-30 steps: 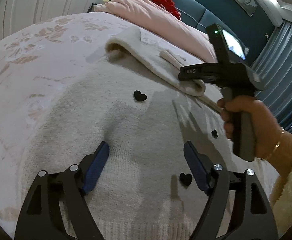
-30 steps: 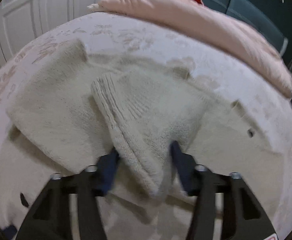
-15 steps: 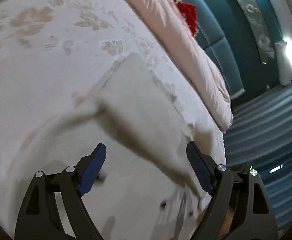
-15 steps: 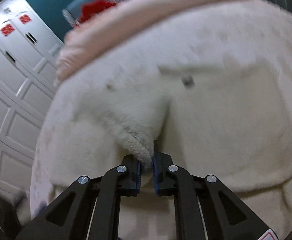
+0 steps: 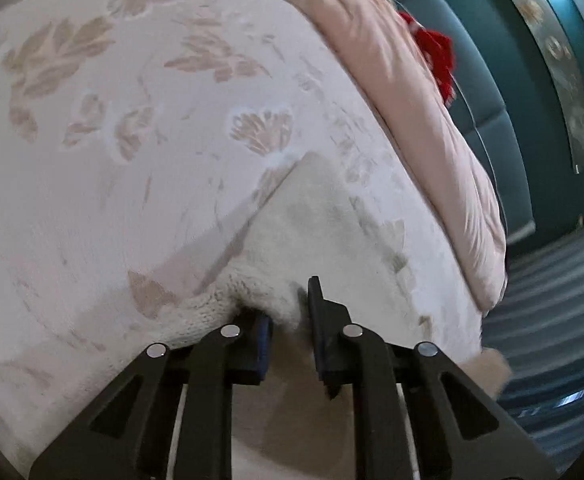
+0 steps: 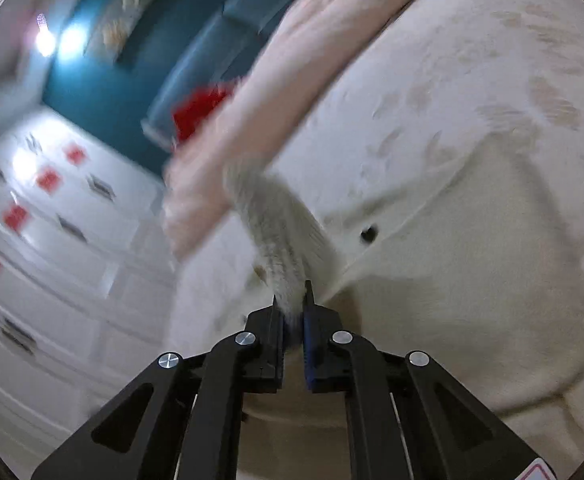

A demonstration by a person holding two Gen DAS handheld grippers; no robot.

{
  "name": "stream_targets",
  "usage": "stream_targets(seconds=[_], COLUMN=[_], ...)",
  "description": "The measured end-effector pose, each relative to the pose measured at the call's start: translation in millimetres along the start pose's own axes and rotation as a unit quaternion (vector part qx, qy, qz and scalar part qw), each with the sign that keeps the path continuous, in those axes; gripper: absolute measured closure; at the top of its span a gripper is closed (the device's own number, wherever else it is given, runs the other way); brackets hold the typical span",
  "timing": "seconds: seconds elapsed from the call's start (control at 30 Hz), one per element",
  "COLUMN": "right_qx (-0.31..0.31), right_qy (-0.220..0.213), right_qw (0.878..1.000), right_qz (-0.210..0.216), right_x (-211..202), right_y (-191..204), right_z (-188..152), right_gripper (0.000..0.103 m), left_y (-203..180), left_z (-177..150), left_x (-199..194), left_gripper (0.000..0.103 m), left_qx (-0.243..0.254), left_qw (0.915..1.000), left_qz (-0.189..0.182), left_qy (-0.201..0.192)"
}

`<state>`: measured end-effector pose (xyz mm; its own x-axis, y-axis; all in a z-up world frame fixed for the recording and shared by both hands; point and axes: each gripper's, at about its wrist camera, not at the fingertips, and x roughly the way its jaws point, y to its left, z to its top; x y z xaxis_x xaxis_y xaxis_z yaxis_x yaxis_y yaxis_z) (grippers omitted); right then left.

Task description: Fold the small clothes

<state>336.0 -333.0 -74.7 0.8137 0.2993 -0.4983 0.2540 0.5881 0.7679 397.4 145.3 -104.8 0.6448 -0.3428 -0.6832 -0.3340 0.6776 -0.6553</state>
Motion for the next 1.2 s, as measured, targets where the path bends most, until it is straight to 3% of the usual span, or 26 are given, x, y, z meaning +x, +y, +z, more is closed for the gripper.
stream_targets(seconds=[0.03,0.1,0.17,0.23,0.33,0.37,0.5,0.57,0.6,0.63,0.7,0.73,0.77,0.83,0.87,0.93,0.97,1.03,1.13,1.2], right_qx=[0.007,0.032,0.043,0.035,0.015,0.008,-0.004,0.004,0.014,0.013,-0.002,-0.004,-0.011,-0.078,-0.118,-0.209,-0.257,-0.297,-0.366,-0.387], right_qy=[-0.004,0.047,0.039,0.037,0.023,0.022,-0.033,-0.016,-0.001,-0.01,-0.02,-0.049,-0.074,-0.108,-0.094,-0.036,0.023,0.099,0.206,0.244], right_qw=[1.0,0.994,0.997,0.997,0.998,0.997,0.997,0.994,0.994,0.994,0.989,0.984,0.981,0.98,0.98,0.973,0.965,0.949,0.907,0.889], right_qz=[-0.023,-0.094,-0.059,-0.06,-0.061,-0.072,-0.067,-0.11,-0.11,-0.104,-0.146,-0.172,-0.177,-0.145,-0.13,-0.094,-0.053,-0.021,-0.034,-0.036], right_x=[-1,19,16,14,14,18,-15,-4,1,-2,-14,-28,-37,-42,-32,7,44,102,204,236], right_y=[-14,-59,-72,-63,-52,-52,-53,-69,-77,-75,-58,-45,-33,15,39,95,128,163,203,207], right_z=[-5,-26,-33,-27,-16,-12,-17,-26,-31,-31,-29,-30,-34,-38,-36,-39,-46,-59,-94,-116], right_gripper=[0.097,0.099,0.098,0.088,0.087,0.095,0.097,0.099,0.101,0.099,0.089,0.083,0.083,0.083,0.082,0.067,0.05,0.046,0.054,0.083], left_y=[4,19,23,20,21,22,27,29,29,31,34,35,35,38,38,37,38,39,42,43], left_z=[-7,-17,-27,-32,-41,-42,-44,-44,-44,-44,-44,-44,-45,-47,-48,-48,-48,-49,-51,-51], left_x=[9,26,23,21,21,20,21,22,22,21,19,19,18,17,17,17,17,17,17,17], left_gripper=[0.087,0.089,0.089,0.088,0.088,0.088,0.087,0.087,0.087,0.087,0.087,0.087,0.087,0.087,0.086,0.086,0.086,0.086,0.086,0.086], left_qx=[0.013,0.017,0.032,0.06,0.101,0.101,0.1,0.1,0.1,0.101,0.103,0.104,0.103,0.105,0.106,0.106,0.106,0.105,0.104,0.104], left_qw=[0.9998,0.9991,0.9994,0.998,0.9942,0.9941,0.9932,0.9926,0.9924,0.9921,0.9917,0.9914,0.9911,0.9904,0.9901,0.9898,0.9897,0.9894,0.9888,0.9883], left_qz=[0.011,0.028,0.01,0.011,0.002,-0.005,-0.026,-0.034,-0.036,-0.037,-0.039,-0.041,-0.043,-0.046,-0.046,-0.049,-0.05,-0.054,-0.063,-0.067], left_qy=[0.012,0.028,-0.002,-0.016,-0.036,-0.041,-0.055,-0.06,-0.061,-0.063,-0.066,-0.069,-0.072,-0.078,-0.079,-0.081,-0.082,-0.084,-0.087,-0.089])
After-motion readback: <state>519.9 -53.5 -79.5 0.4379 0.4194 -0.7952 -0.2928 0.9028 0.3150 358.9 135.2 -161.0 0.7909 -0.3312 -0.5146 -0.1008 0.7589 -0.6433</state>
